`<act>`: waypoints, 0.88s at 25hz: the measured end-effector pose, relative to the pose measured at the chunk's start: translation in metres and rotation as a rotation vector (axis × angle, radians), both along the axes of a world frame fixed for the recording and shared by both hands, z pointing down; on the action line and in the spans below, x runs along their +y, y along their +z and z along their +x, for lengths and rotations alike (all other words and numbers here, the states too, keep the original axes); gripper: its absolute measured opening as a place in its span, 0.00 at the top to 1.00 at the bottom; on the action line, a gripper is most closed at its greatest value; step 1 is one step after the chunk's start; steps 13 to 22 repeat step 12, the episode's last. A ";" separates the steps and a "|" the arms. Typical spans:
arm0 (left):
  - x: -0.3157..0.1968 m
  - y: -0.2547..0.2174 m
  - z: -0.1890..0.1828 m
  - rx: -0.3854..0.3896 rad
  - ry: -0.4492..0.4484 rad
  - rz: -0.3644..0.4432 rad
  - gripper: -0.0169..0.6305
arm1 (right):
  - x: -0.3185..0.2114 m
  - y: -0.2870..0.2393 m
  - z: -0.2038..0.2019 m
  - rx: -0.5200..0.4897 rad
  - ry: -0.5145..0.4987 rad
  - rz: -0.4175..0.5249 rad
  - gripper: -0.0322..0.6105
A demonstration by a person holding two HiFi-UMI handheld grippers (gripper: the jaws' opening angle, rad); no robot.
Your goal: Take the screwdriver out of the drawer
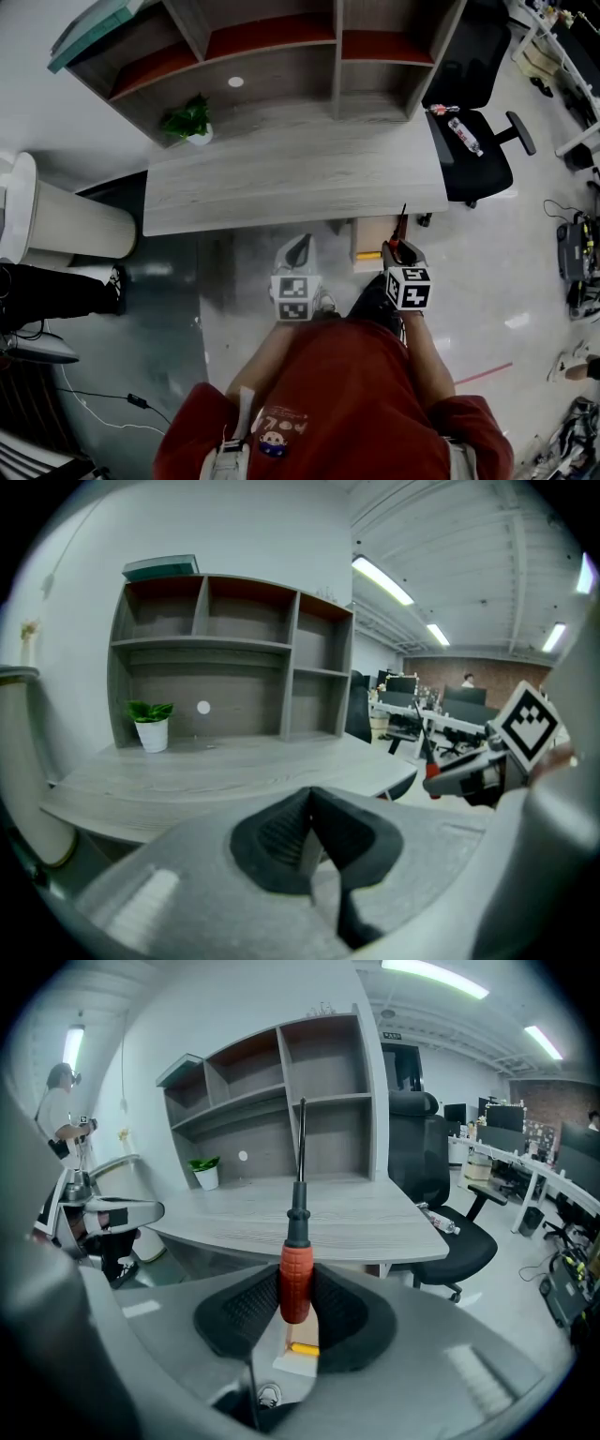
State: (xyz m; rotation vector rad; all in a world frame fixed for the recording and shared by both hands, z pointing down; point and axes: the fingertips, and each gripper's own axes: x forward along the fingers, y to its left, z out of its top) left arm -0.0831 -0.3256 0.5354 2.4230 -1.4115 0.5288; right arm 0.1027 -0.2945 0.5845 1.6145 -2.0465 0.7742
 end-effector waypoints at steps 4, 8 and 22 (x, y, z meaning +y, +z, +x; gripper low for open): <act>0.000 0.002 0.000 -0.004 0.010 -0.004 0.98 | -0.002 0.000 -0.002 -0.005 -0.002 0.001 0.78; 0.000 0.000 0.001 -0.004 0.016 -0.007 0.98 | 0.000 -0.001 -0.001 -0.006 -0.005 -0.003 0.78; 0.005 -0.001 0.001 -0.005 0.020 -0.016 0.98 | 0.005 -0.003 0.000 -0.006 0.001 -0.006 0.78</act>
